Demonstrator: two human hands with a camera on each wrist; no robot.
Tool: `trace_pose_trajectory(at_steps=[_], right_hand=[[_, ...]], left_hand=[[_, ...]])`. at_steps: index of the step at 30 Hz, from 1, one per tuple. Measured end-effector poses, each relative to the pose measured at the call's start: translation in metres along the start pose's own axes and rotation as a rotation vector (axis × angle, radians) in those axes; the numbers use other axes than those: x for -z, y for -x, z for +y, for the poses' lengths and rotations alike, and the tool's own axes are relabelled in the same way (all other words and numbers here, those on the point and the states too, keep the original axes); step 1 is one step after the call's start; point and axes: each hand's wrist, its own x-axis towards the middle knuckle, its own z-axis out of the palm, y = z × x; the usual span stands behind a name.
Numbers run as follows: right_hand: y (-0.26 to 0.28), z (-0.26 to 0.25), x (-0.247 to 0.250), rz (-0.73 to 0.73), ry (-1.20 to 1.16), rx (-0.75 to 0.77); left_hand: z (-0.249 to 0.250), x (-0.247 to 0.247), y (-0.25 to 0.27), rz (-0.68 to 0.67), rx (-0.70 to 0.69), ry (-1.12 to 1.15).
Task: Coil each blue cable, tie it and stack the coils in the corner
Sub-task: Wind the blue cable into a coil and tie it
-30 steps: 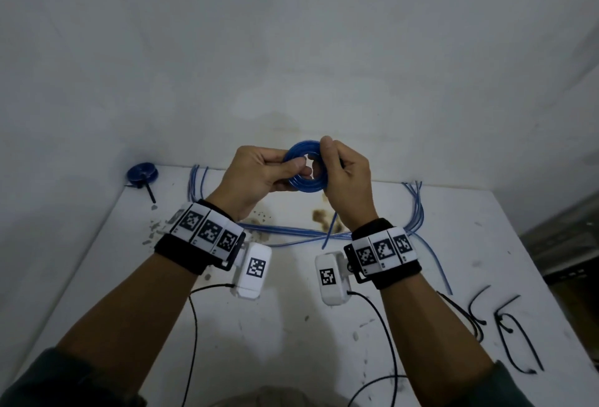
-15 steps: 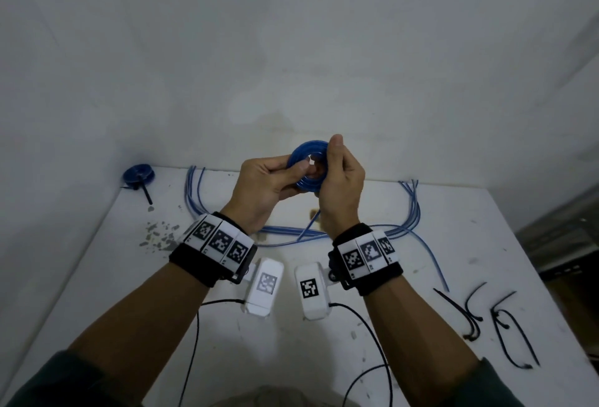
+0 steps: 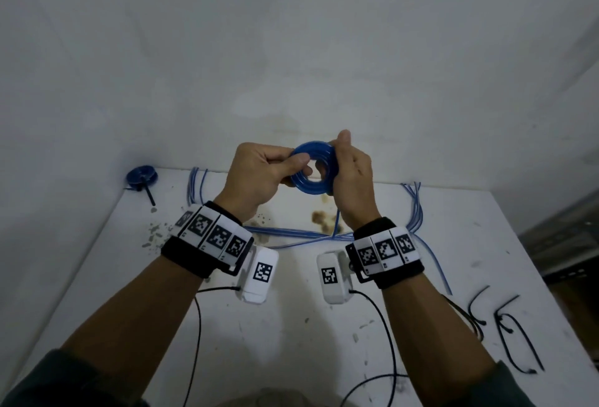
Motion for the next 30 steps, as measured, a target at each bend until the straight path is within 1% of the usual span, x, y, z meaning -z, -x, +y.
trace_pose_trajectory(at_steps=[1,2,4,6,7,9,10,12,14,16,17,18,20,22,23,26,28,30], right_hand=[[0.003,0.000,-0.003,0.040,-0.020,-0.019],[0.007,0.003,-0.006,0.069,-0.017,-0.007],[0.013,0.009,-0.013,0.121,0.030,0.073],[0.014,0.015,-0.016,0.177,0.089,0.118],[0.013,0.016,-0.014,0.177,0.125,0.130],[0.009,0.017,-0.009,0.106,0.213,0.162],[0.007,0.017,-0.005,0.056,0.268,0.179],[0.002,0.018,0.001,-0.039,0.372,0.216],[0.000,0.016,0.003,-0.123,0.416,0.231],[-0.001,0.014,0.003,-0.161,0.365,0.208],[0.000,0.013,0.003,-0.155,0.303,0.191],[0.000,0.014,0.002,-0.125,0.234,0.181],[0.004,0.018,-0.002,-0.010,0.124,0.172],[0.012,0.024,-0.011,0.092,0.069,0.160],[0.016,0.027,-0.016,0.117,0.042,0.156],[0.021,0.030,-0.022,0.172,-0.028,0.119],[0.020,0.030,-0.022,0.179,-0.005,0.145],[0.020,0.029,-0.022,0.168,0.066,0.187]], left_hand=[[-0.002,-0.002,0.000,0.030,0.010,0.033],[-0.003,-0.004,0.001,0.050,0.019,0.060],[-0.005,-0.007,0.004,0.062,0.029,0.094],[-0.005,-0.007,0.006,0.036,0.067,0.126],[-0.004,-0.005,0.006,0.004,0.103,0.149],[-0.003,0.004,0.005,-0.099,0.174,0.144],[-0.002,0.009,0.004,-0.153,0.191,0.099],[0.000,0.015,0.001,-0.234,0.173,-0.026],[0.003,0.016,-0.001,-0.259,0.135,-0.114],[0.005,0.014,-0.003,-0.222,0.118,-0.147],[0.005,0.012,-0.003,-0.196,0.111,-0.139],[0.005,0.010,-0.003,-0.166,0.102,-0.106],[0.004,0.004,-0.001,-0.073,0.099,0.029],[0.005,-0.002,0.000,0.024,0.124,0.190],[0.006,-0.005,0.000,0.044,0.137,0.244],[0.006,-0.008,0.003,0.012,0.175,0.310],[0.004,-0.007,0.005,-0.003,0.196,0.330],[0.003,-0.007,0.005,0.022,0.206,0.358]])
